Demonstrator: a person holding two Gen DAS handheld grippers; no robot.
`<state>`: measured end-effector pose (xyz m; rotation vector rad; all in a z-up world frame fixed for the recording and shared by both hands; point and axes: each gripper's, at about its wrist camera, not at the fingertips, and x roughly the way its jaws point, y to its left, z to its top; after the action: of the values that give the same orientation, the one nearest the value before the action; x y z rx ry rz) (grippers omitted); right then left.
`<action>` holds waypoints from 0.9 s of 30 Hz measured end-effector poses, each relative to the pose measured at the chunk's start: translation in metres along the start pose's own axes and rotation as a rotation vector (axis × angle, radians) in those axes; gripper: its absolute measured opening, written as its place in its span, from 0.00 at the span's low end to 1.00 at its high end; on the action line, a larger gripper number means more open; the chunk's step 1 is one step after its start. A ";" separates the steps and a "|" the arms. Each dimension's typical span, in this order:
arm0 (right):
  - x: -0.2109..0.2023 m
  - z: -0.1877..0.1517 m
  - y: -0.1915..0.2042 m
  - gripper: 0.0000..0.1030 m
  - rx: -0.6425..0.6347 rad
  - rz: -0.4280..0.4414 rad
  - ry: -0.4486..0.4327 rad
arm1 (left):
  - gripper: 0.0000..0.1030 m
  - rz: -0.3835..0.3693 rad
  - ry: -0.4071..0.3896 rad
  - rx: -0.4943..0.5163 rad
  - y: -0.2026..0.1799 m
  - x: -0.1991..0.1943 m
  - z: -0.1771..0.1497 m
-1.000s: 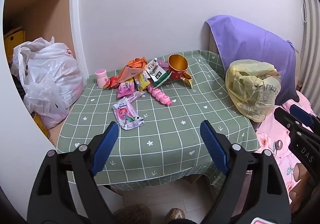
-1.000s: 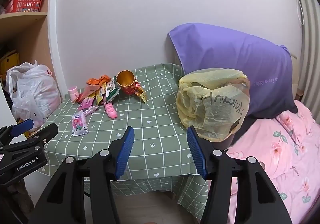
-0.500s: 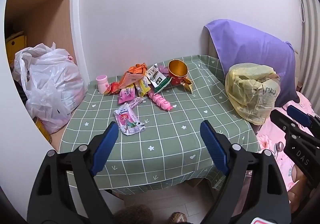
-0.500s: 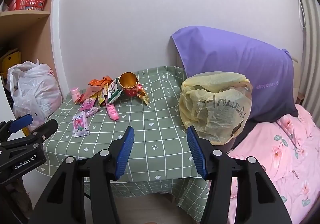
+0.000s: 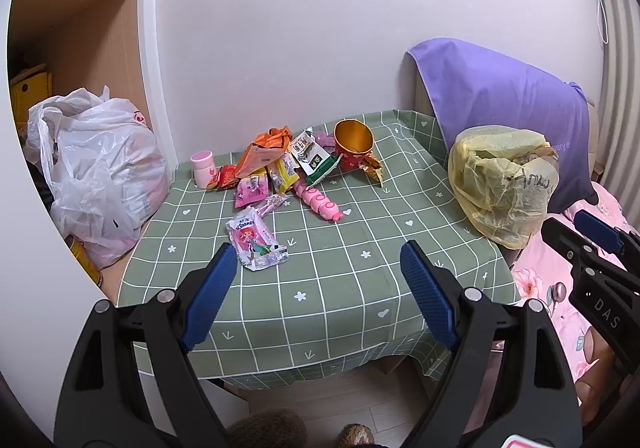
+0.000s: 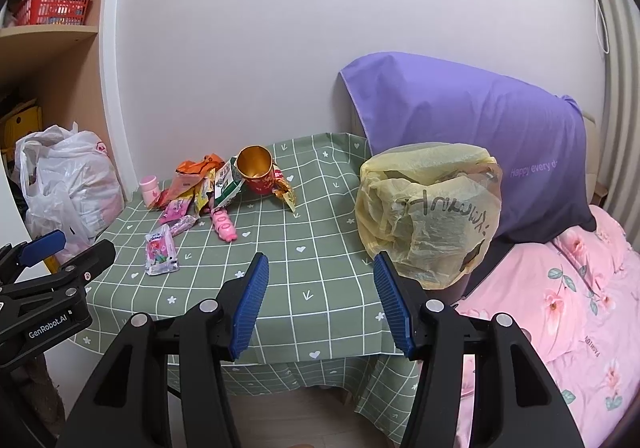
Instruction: Collect trash
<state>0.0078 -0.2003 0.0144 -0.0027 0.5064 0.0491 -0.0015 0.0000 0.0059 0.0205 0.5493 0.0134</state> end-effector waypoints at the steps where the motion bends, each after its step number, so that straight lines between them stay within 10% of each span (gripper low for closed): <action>1: 0.000 0.000 0.000 0.50 0.000 -0.001 0.000 | 0.77 0.000 0.000 0.000 0.000 0.000 0.000; 27: -0.002 -0.001 -0.005 0.50 0.009 -0.018 -0.007 | 0.77 -0.002 0.000 0.000 0.001 0.000 0.000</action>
<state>0.0056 -0.2056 0.0148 0.0019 0.4992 0.0287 -0.0013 0.0011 0.0063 0.0197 0.5492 0.0117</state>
